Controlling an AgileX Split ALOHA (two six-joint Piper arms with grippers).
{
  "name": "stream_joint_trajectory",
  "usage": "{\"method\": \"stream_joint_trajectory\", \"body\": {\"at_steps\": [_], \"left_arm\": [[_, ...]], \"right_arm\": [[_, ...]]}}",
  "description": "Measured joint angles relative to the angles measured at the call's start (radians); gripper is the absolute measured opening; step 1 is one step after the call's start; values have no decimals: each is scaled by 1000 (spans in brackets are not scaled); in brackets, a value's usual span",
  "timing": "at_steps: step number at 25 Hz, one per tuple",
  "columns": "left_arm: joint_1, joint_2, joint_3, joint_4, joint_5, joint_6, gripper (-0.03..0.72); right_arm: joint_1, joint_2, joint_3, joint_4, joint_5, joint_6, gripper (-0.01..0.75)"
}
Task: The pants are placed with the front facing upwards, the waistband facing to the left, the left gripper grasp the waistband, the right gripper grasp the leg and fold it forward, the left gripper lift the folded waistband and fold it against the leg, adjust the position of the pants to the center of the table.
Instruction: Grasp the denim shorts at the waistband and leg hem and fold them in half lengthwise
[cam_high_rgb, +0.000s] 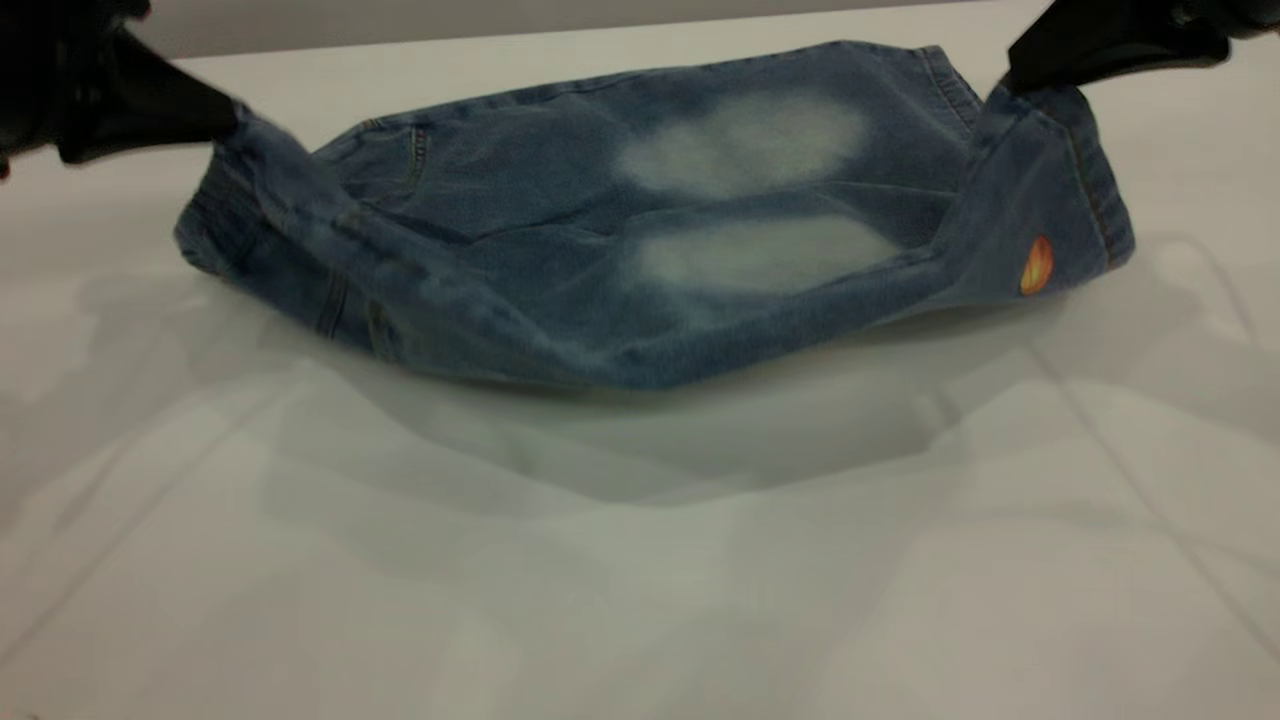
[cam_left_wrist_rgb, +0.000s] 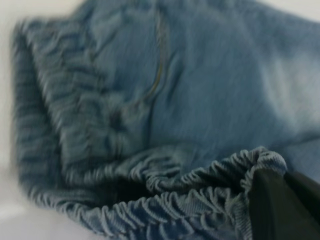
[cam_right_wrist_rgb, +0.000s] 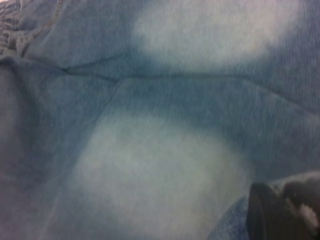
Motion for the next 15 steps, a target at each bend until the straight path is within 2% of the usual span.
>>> {"method": "stream_joint_trajectory", "body": {"at_steps": [15], "left_arm": [[0, 2, -154, 0, -71, -1, 39]], "right_arm": [[0, 149, -216, -49, 28, 23, 14]]}}
